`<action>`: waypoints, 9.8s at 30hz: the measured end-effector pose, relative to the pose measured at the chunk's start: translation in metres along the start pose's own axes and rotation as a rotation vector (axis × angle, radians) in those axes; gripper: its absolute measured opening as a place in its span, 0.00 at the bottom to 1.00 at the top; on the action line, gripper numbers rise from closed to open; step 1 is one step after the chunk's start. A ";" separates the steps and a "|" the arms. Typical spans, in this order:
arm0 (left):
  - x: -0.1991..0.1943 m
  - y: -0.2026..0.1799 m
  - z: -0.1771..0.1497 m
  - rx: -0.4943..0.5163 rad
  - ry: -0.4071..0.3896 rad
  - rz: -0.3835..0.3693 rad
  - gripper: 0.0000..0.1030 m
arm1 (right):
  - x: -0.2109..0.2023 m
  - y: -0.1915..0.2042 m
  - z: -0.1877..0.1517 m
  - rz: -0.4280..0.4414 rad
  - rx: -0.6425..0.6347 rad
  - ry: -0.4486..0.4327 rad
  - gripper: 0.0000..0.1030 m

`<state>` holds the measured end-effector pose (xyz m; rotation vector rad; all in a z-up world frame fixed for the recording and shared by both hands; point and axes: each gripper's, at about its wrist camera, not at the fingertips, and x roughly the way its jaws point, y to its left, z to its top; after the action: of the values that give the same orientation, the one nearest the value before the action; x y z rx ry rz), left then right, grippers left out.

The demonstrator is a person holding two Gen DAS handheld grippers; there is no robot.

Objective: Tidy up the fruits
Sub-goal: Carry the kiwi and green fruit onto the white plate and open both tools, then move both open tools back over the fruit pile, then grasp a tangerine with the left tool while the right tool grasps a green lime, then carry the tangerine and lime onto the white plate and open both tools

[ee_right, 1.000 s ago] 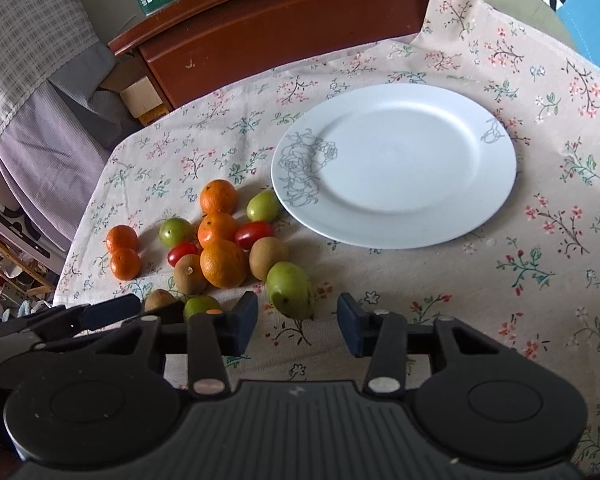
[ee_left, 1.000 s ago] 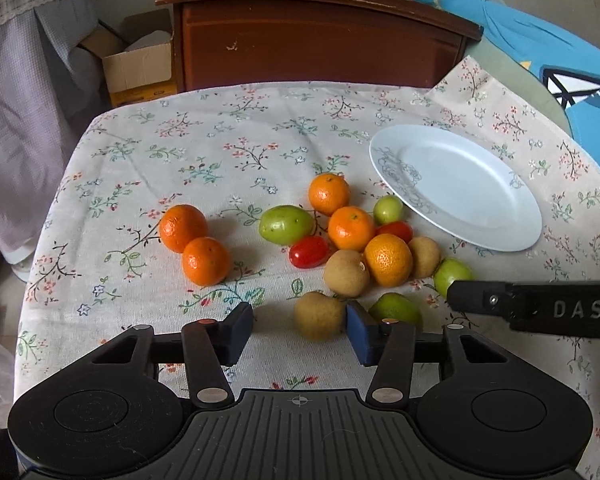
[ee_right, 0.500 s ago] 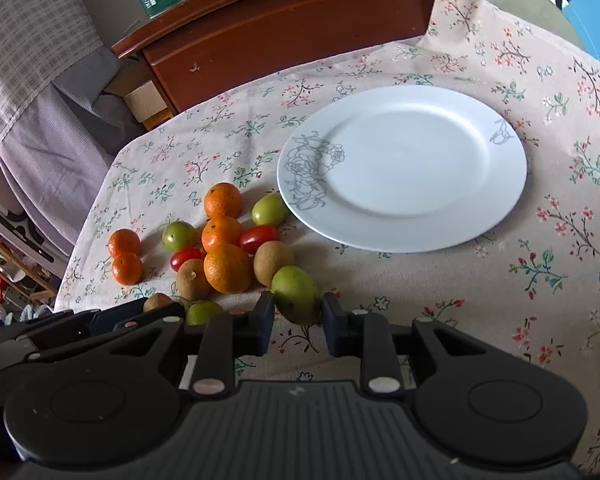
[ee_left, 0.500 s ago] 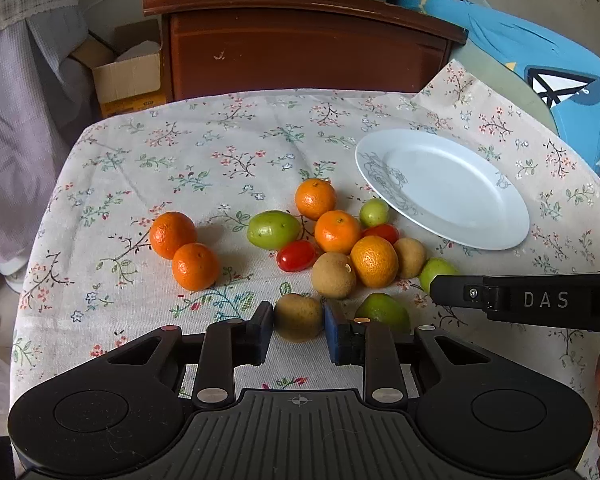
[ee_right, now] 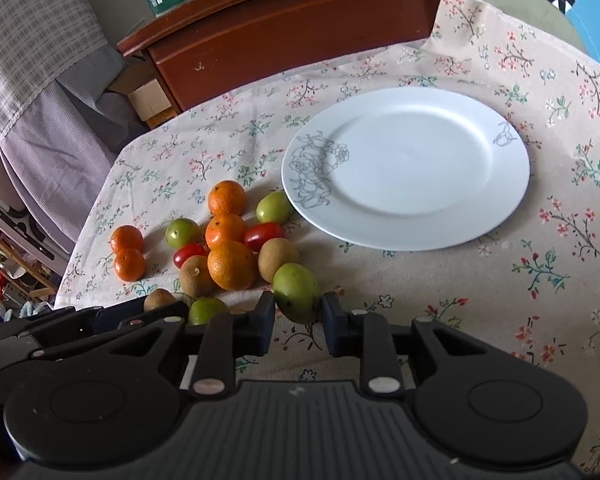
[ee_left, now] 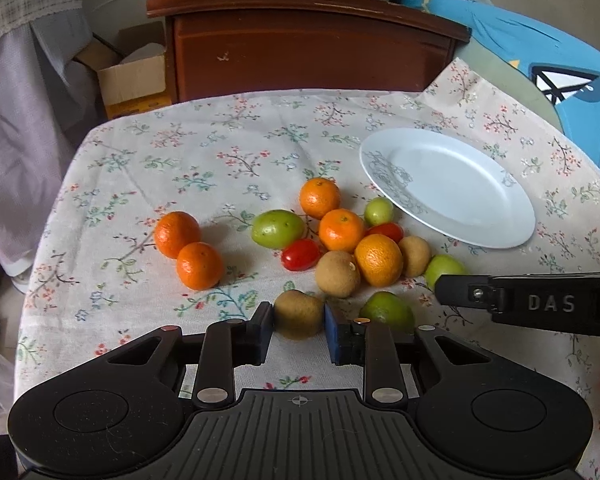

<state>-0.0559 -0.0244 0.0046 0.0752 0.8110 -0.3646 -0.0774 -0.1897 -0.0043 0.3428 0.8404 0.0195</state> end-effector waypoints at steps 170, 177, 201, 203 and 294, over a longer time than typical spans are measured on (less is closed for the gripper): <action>0.028 0.063 0.042 -0.027 0.157 0.014 0.69 | 0.014 0.035 -0.005 0.130 -0.175 0.092 0.51; 0.032 0.054 0.041 0.011 0.146 0.019 0.56 | 0.016 0.039 -0.008 0.103 -0.216 0.077 0.43; 0.011 0.037 0.043 0.046 0.101 -0.018 0.26 | 0.008 0.037 0.002 0.150 -0.171 0.038 0.28; 0.006 0.034 0.046 0.056 0.074 -0.020 0.26 | 0.006 0.035 0.005 0.153 -0.161 0.025 0.28; 0.071 -0.051 0.094 0.103 0.012 -0.234 0.25 | 0.027 -0.063 0.095 0.027 0.168 -0.056 0.28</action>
<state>0.0362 -0.1115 0.0219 0.0785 0.8149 -0.6277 0.0031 -0.2725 0.0155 0.5107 0.7841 -0.0352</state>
